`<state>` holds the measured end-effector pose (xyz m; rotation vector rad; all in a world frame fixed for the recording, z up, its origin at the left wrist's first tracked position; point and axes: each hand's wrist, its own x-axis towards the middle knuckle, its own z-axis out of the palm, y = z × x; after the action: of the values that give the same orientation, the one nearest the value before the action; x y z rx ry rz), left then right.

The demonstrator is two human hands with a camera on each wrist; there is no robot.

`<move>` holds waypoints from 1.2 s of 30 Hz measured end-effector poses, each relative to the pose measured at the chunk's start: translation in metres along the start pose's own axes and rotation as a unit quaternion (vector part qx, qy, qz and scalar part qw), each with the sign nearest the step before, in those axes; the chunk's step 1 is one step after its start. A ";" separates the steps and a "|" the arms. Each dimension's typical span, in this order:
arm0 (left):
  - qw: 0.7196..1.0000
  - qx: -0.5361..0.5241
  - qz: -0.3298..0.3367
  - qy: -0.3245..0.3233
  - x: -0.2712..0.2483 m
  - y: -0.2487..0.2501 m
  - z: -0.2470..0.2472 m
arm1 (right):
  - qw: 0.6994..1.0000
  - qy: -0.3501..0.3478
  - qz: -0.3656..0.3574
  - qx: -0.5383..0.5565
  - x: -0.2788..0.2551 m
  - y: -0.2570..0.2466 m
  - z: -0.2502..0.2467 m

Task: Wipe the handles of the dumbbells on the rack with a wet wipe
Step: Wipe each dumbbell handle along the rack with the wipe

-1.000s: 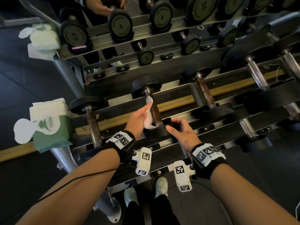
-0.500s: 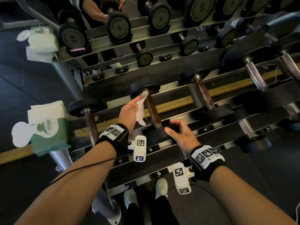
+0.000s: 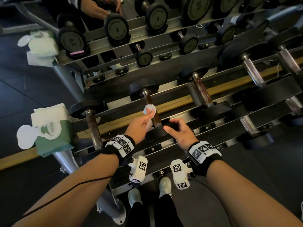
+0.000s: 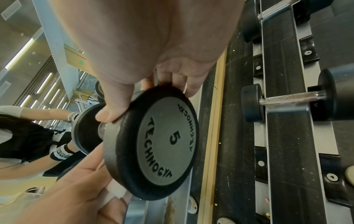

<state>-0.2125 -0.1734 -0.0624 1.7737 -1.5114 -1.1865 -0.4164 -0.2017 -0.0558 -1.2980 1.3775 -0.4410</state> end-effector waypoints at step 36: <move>0.917 -0.334 -0.144 0.163 -0.013 0.070 -0.020 | 0.986 -0.107 -0.008 -0.131 0.017 -0.075 -0.050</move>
<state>-0.2297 -0.1809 0.0089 1.6197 -0.5586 -1.2632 -0.4227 -0.2606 0.0142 -1.5242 1.2736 -0.1263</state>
